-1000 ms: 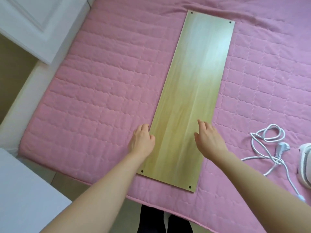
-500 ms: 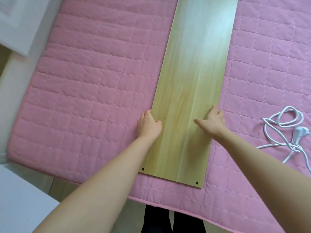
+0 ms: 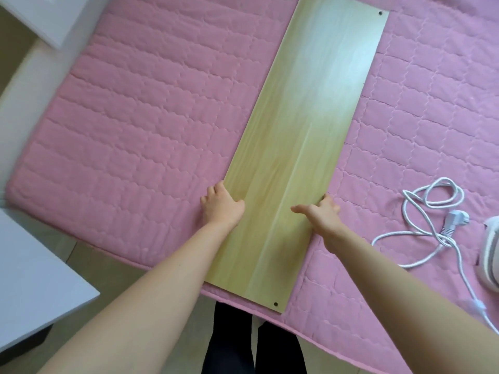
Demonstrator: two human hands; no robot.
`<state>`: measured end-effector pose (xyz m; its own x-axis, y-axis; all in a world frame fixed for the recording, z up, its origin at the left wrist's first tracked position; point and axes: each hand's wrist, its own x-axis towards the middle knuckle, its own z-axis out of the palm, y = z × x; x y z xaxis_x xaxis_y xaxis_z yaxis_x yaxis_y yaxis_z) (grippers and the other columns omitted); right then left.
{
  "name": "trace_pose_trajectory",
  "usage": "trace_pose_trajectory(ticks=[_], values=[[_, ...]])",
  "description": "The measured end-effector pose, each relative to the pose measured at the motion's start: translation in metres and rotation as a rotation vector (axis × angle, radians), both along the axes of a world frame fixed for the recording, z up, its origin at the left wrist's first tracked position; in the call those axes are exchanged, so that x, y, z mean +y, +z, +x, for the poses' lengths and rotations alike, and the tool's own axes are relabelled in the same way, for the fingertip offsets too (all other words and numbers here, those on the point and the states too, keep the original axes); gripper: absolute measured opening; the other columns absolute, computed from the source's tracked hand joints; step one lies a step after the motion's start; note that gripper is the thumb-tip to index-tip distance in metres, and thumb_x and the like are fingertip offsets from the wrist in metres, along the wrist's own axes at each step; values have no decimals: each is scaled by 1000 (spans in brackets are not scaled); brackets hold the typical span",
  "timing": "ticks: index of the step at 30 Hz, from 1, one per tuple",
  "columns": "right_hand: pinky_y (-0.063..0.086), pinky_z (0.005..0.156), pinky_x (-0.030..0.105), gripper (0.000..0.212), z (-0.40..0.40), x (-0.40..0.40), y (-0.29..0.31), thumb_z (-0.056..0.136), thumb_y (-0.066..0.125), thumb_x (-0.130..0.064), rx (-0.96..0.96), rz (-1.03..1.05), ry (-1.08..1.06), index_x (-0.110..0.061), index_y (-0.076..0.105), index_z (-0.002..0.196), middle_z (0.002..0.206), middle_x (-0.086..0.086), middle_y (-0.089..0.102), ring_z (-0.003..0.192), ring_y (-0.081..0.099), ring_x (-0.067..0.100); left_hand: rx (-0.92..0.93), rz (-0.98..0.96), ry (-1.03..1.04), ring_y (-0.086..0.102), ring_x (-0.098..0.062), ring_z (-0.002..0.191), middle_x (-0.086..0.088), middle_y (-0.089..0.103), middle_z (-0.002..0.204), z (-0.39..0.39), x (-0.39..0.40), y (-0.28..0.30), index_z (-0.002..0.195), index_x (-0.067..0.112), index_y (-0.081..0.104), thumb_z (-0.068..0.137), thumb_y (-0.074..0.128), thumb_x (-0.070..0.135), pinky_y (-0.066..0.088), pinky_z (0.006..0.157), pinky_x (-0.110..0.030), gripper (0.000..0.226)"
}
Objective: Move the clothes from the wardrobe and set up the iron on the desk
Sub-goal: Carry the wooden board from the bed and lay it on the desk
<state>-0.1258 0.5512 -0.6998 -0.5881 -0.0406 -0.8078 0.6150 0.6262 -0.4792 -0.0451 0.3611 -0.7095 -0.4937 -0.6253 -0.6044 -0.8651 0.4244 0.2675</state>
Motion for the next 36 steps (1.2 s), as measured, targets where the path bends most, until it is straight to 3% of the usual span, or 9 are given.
trace_pose_trajectory(ticks=[11,13,15,17,21,25,28,31,36], values=[[47,97,42,71,126,21,17,75,74,-30,-251,13,39,-11,32,129,125,6,29,102,42,17,-165,46,56,35,-39,131,-22,36,141,132,9,10,147,10,21,82,63,23,28,110,-43,78],[55,75,27,65,146,24,19,78,74,-26,-284,6,42,-7,34,126,127,6,32,99,42,16,-224,59,29,32,-39,134,-21,32,145,153,8,10,149,14,16,84,61,24,27,111,-44,79],[42,47,14,60,160,26,21,83,69,-24,-328,12,59,-8,31,127,126,5,30,97,39,14,-252,63,4,29,-39,136,-19,26,149,169,8,11,150,14,14,86,59,23,27,111,-44,78],[37,51,13,59,165,27,9,83,68,-26,-337,4,37,-8,32,126,124,3,32,102,40,14,-256,58,-30,31,-39,135,-17,26,149,178,8,10,149,12,16,88,57,20,30,110,-45,74],[54,73,29,75,148,32,-18,60,71,-33,-338,-12,61,-3,44,123,119,9,59,103,61,21,-246,-45,-121,37,-39,128,-21,39,136,169,6,11,136,5,35,86,57,19,35,104,-46,56],[38,40,14,41,93,21,-4,72,58,-12,-227,-14,15,4,52,109,80,5,58,58,56,10,-147,-101,-248,39,-36,125,-19,43,134,129,1,12,135,3,35,87,53,17,35,101,-45,53],[31,44,16,10,61,11,9,86,49,-3,-156,8,-9,-3,51,95,68,5,45,51,40,15,-64,-17,-209,36,-37,130,-21,38,140,95,-7,6,141,2,29,88,54,19,33,105,-44,62],[34,47,20,8,53,6,11,88,47,-3,-178,13,-21,-3,53,93,70,6,47,51,43,17,-26,29,-112,38,-38,130,-23,41,139,68,-15,-1,140,1,32,88,56,22,32,106,-41,61],[55,63,38,74,67,0,-8,51,64,-33,-177,121,115,-11,45,119,113,16,58,89,63,31,-30,76,15,47,-36,122,-20,50,131,66,-30,-13,133,9,48,84,60,28,39,103,-39,54]])
